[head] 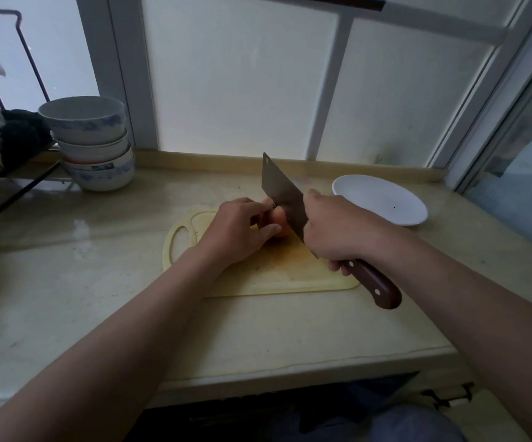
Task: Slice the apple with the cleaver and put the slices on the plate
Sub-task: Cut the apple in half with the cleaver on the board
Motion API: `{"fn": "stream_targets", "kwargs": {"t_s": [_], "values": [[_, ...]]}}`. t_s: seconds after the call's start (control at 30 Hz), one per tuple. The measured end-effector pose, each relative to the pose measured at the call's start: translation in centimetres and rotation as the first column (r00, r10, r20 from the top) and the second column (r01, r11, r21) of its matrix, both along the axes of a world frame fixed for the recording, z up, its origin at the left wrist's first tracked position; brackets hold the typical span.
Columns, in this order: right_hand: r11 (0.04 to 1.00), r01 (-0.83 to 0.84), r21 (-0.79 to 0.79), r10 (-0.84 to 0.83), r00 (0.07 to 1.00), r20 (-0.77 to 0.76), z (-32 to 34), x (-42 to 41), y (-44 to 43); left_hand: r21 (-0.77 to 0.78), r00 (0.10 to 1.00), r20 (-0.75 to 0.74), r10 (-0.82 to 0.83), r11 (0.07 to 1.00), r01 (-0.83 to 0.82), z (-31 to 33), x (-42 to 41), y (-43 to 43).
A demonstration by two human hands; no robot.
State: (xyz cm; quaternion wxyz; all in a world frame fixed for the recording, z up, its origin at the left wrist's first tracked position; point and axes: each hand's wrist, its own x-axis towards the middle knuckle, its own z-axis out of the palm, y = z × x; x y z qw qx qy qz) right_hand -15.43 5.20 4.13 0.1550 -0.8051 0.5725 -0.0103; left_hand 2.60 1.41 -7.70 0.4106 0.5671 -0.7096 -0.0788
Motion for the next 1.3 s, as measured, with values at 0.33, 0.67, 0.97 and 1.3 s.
{"fn": "stream_targets", "kwargs": {"t_s": [0.33, 0.67, 0.97, 1.3], "values": [[0.999, 0.039, 0.016, -0.041, 0.983, 0.179, -1.4, -2.8, 0.0, -0.010, 0.999, -0.031, -0.039, 0.999, 0.039, -0.2, 0.2, 0.4], [0.997, -0.072, -0.008, 0.073, 0.992, 0.107, -2.0, -1.3, 0.7, 0.073, 0.997, -0.059, -0.043, 0.996, 0.047, -0.3, 0.0, 0.0], [0.996, -0.086, -0.003, 0.086, 0.995, 0.043, -1.6, -1.1, 1.1, 0.092, 0.995, -0.080, -0.057, 0.994, 0.065, -0.2, -0.5, 0.1], [0.995, -0.091, 0.039, 0.092, 0.996, -0.015, 0.6, -0.1, -0.9, 0.088, 0.999, -0.052, 0.005, 0.996, -0.001, 0.0, -0.9, 0.2]]}}
